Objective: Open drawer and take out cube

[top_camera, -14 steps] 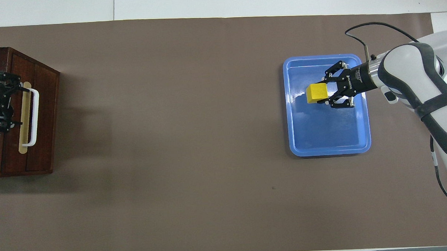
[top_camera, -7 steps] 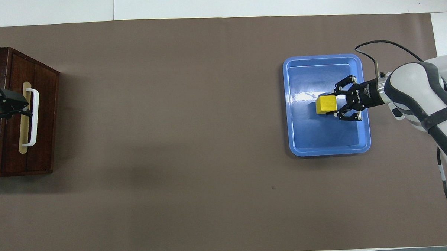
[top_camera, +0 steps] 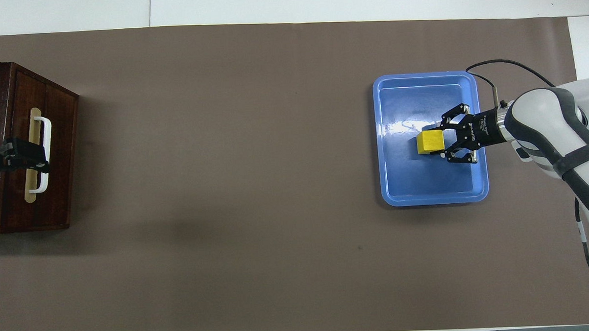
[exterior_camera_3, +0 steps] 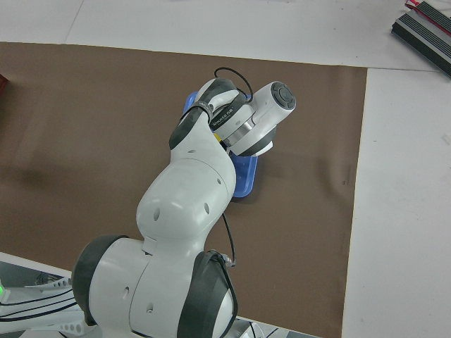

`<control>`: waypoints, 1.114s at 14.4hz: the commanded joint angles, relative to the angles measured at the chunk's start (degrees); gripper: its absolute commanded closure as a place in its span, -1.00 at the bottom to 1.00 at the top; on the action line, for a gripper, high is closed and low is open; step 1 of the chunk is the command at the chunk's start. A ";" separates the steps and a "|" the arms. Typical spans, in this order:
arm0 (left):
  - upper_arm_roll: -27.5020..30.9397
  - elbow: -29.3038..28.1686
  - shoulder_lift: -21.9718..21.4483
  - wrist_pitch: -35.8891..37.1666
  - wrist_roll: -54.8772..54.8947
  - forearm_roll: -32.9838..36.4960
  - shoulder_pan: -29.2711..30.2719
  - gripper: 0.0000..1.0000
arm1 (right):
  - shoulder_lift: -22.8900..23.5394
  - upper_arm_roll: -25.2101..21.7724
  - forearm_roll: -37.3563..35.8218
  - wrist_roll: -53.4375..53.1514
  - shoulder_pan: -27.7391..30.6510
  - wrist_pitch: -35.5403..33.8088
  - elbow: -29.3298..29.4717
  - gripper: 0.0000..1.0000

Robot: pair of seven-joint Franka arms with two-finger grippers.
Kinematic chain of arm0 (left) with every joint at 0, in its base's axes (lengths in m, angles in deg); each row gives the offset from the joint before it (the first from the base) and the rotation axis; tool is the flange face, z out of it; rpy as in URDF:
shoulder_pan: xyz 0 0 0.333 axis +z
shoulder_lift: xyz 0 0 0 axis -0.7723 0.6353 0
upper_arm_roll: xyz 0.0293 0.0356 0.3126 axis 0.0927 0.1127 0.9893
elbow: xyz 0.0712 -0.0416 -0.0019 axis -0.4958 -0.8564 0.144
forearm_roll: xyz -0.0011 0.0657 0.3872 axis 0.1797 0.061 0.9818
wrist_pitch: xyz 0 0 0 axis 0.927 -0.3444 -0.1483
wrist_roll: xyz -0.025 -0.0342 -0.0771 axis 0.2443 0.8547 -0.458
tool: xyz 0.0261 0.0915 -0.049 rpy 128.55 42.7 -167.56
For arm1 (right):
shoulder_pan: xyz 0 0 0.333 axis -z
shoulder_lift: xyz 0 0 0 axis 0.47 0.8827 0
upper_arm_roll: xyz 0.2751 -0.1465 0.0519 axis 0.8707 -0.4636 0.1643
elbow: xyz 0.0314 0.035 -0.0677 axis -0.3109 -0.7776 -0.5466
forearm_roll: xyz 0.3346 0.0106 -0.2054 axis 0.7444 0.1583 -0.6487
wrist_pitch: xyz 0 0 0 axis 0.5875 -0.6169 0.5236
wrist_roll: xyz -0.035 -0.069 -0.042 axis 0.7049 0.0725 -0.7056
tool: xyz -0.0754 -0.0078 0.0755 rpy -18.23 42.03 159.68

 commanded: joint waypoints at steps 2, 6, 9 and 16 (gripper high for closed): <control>-2.33 2.44 2.06 2.54 1.52 -0.82 0.34 -1.00 | -2.06 0.63 1.35 6.19 0.99 0.93 -2.55 -0.52; -2.06 2.08 1.88 0.45 9.26 -0.91 0.78 -1.00 | -3.10 0.63 0.91 5.68 1.08 -0.99 -0.63 -0.86; -1.89 2.79 2.41 -0.80 8.91 -1.26 -0.01 -1.00 | -8.27 0.45 -4.60 5.68 -0.23 -5.31 2.02 -1.00; -1.98 3.49 1.71 -1.85 9.43 -1.35 -0.71 -1.00 | -20.41 0.89 -17.62 12.77 -3.14 -13.56 2.63 -1.00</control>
